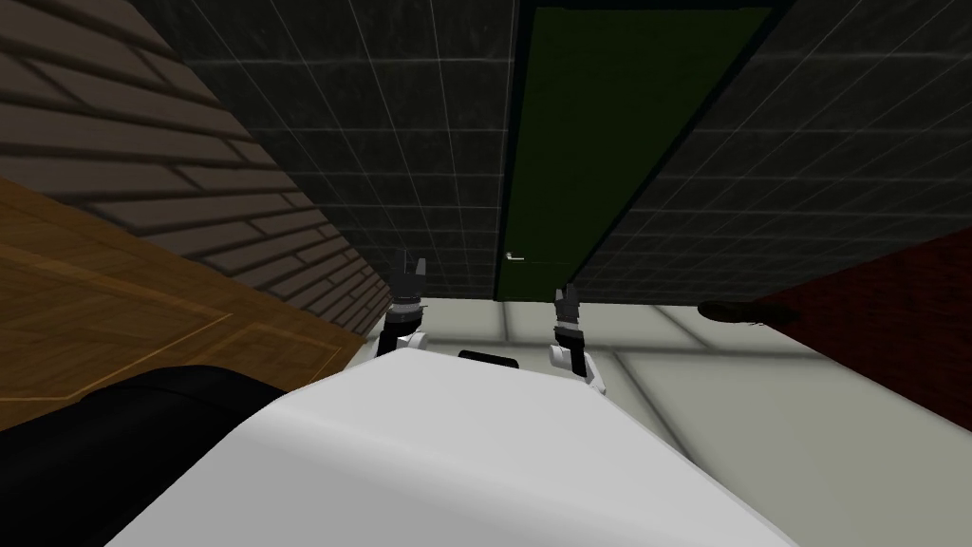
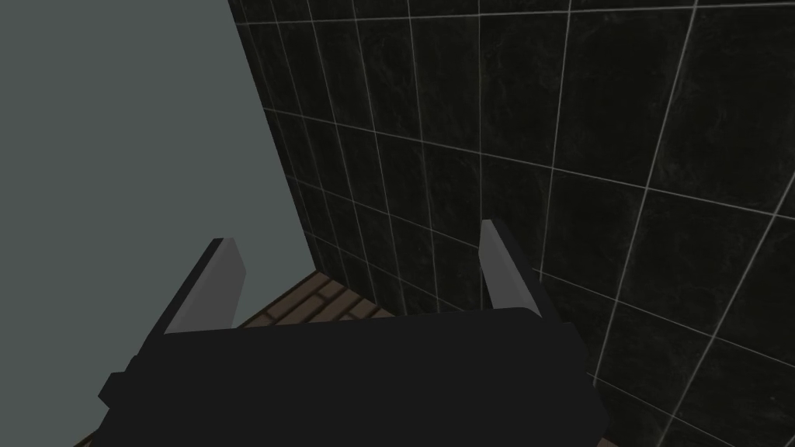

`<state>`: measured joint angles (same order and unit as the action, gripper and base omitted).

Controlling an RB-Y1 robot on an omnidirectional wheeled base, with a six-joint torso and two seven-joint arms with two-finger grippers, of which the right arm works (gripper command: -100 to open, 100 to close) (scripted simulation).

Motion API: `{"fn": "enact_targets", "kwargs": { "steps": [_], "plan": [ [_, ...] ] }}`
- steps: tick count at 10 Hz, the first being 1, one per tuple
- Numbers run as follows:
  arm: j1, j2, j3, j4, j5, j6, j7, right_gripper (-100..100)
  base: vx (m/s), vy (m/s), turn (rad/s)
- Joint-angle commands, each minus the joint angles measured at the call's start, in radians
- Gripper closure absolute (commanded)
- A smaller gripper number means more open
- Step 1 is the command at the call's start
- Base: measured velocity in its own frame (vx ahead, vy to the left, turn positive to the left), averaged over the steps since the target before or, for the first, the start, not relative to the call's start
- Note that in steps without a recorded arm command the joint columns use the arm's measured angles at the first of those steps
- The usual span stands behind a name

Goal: Pull the door open

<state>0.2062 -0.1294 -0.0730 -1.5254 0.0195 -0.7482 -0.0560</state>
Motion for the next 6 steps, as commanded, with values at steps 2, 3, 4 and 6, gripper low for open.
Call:
{"fn": "enact_targets", "kwargs": {
  "steps": [2,3,4,6],
  "plan": [
    [-0.026,-0.006,-0.009,0.075,0.014,-0.009,-0.019,-100,0.104,0.042,0.056],
    [-0.035,-0.009,-0.012,0.105,0.019,-0.014,-0.027,-100,0.106,0.033,0.041],
    [-0.045,-0.012,-0.016,0.134,0.024,-0.018,-0.035,-100,0.095,0.041,0.051],
    [-0.064,-0.019,-0.024,0.193,0.034,-0.027,-0.051,-100,0.096,0.040,0.053]
  ]
}}
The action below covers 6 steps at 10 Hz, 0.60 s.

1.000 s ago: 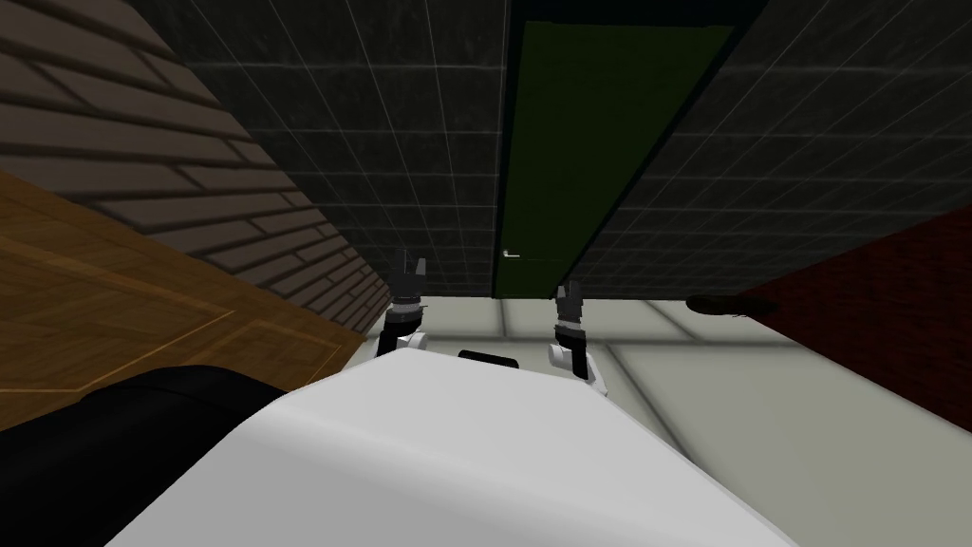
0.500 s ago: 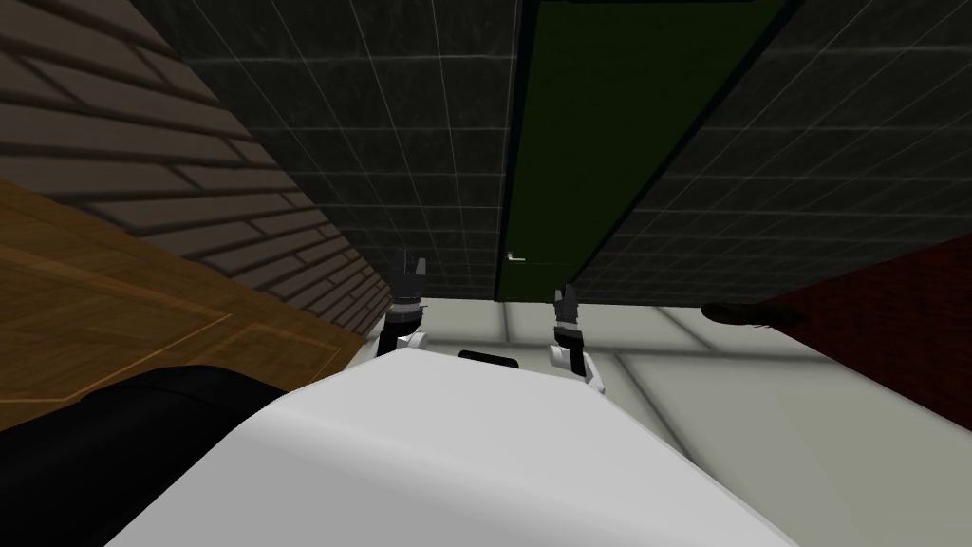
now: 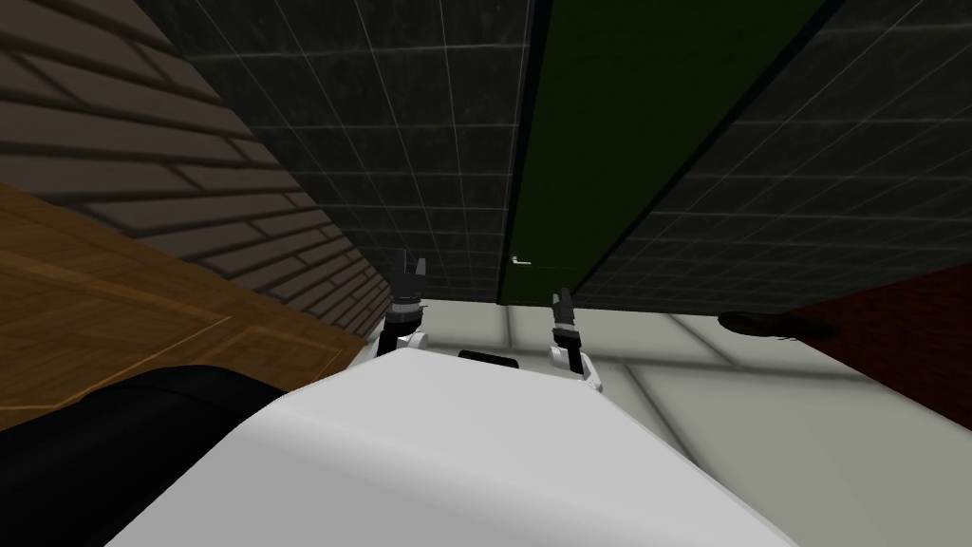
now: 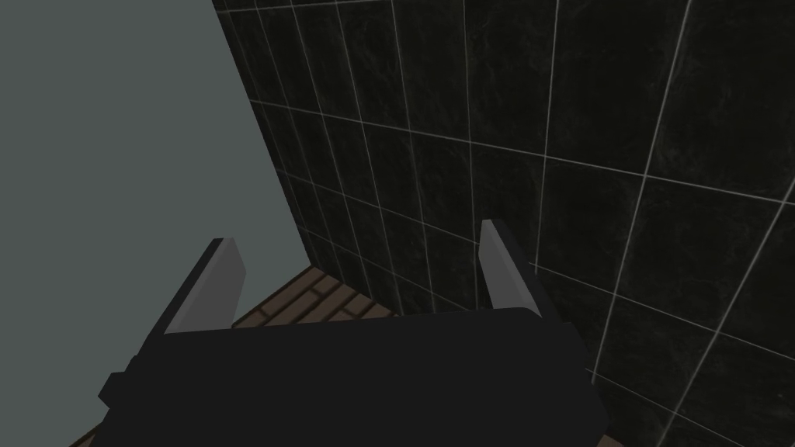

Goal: Pull the door open

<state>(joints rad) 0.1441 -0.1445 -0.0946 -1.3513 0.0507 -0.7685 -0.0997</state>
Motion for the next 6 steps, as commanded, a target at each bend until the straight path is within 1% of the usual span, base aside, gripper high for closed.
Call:
{"fn": "enact_targets", "kwargs": {
  "steps": [1,4,6],
  "plan": [
    [-0.012,-0.007,-0.006,0.048,0.008,-0.011,-0.015,-100,0.117,0.031,0.049],
    [-0.040,-0.015,-0.018,0.129,0.022,-0.023,-0.038,-100,0.118,0.035,0.048],
    [-0.059,-0.021,-0.025,0.191,0.032,-0.032,-0.054,-100,0.104,0.027,0.047]
  ]
}}
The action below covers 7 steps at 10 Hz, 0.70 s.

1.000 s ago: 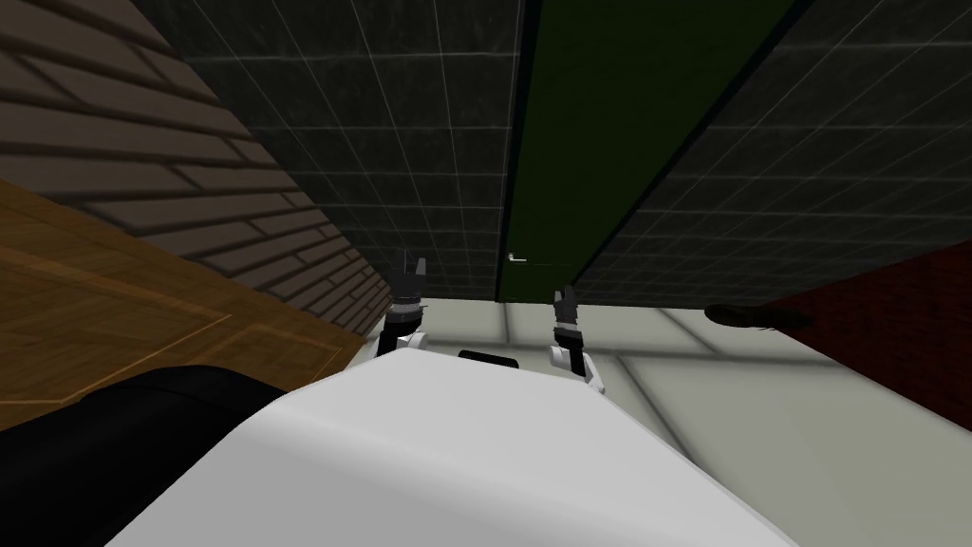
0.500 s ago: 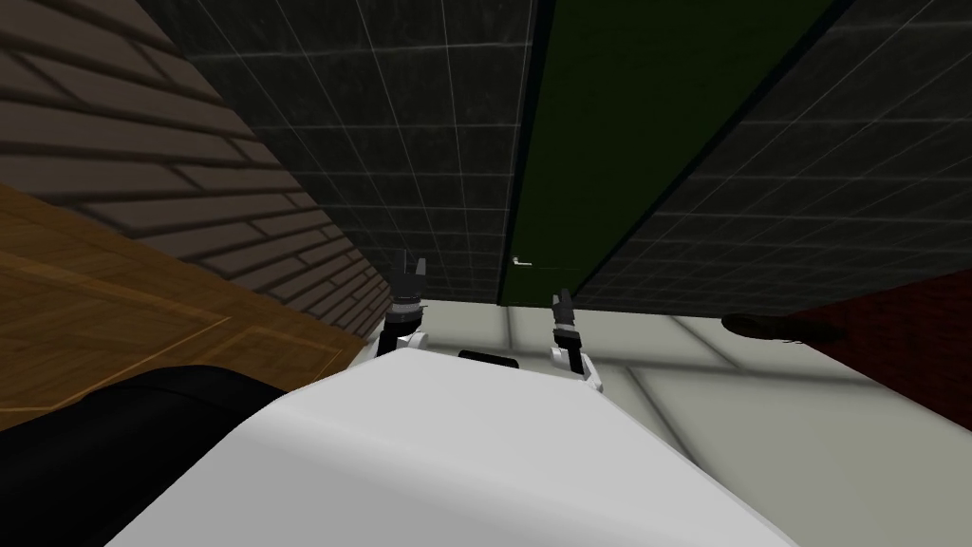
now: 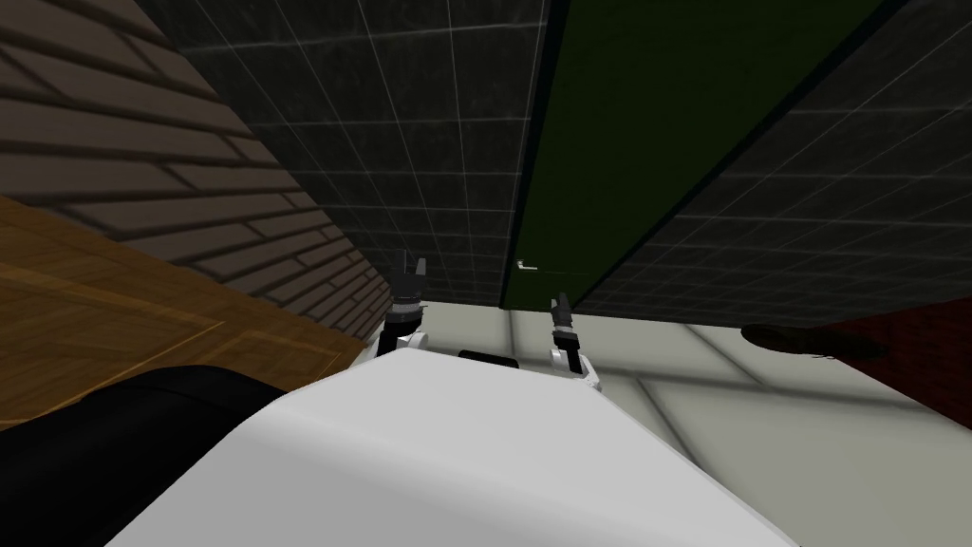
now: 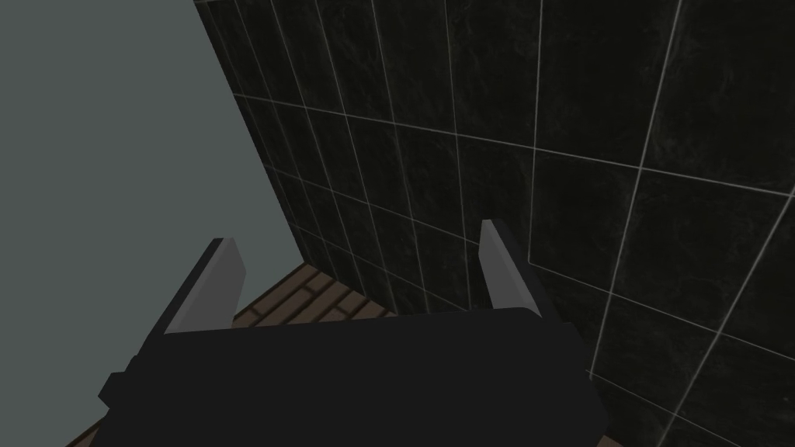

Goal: Pull the door open

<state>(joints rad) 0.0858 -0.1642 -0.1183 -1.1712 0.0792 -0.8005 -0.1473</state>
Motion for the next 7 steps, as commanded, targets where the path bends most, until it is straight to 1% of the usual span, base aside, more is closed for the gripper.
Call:
{"fn": "enact_targets", "kwargs": {
  "steps": [1,3,7],
  "plan": [
    [-0.010,-0.004,-0.005,0.039,0.008,-0.004,-0.014,-100,0.095,0.040,0.046],
    [-0.027,-0.010,-0.012,0.093,0.017,-0.012,-0.028,-100,0.111,0.047,0.044],
    [-0.062,-0.019,-0.026,0.198,0.035,-0.027,-0.056,-100,0.103,0.016,0.045]
  ]
}}
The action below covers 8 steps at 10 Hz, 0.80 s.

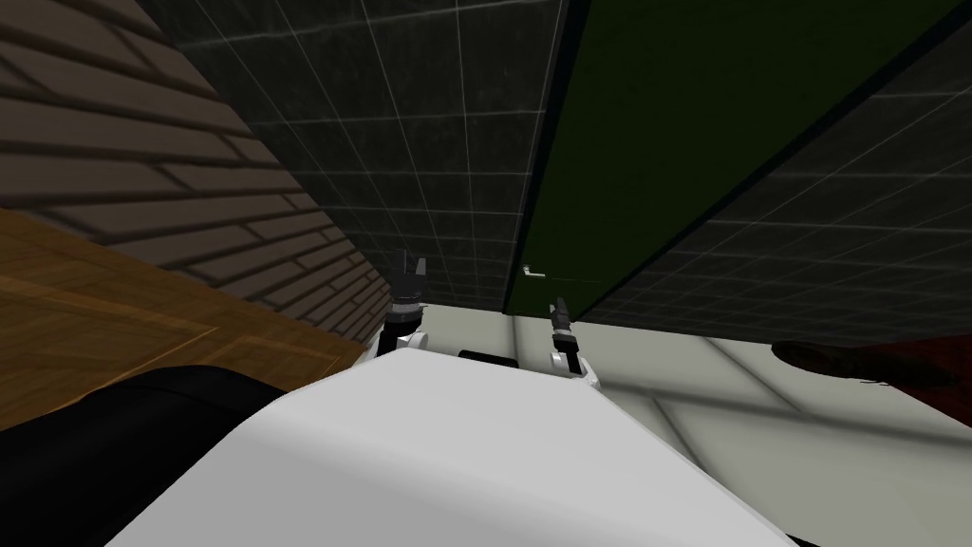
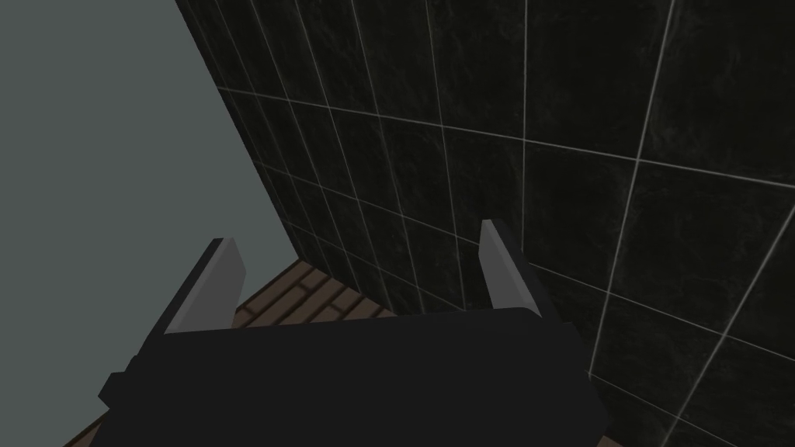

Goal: Pull the door open

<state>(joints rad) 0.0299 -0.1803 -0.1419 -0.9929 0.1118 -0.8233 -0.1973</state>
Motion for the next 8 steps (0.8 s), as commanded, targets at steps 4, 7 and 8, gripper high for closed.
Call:
{"fn": "enact_targets", "kwargs": {
  "steps": [4,7,8],
  "plan": [
    [-0.030,-0.010,-0.012,0.092,0.015,-0.015,-0.026,-100,0.099,0.026,0.033],
    [-0.052,-0.016,-0.021,0.160,0.026,-0.025,-0.044,-100,0.073,0.018,0.033],
    [-0.059,-0.018,-0.024,0.180,0.029,-0.028,-0.050,-100,0.093,0.007,0.035]
  ]
}}
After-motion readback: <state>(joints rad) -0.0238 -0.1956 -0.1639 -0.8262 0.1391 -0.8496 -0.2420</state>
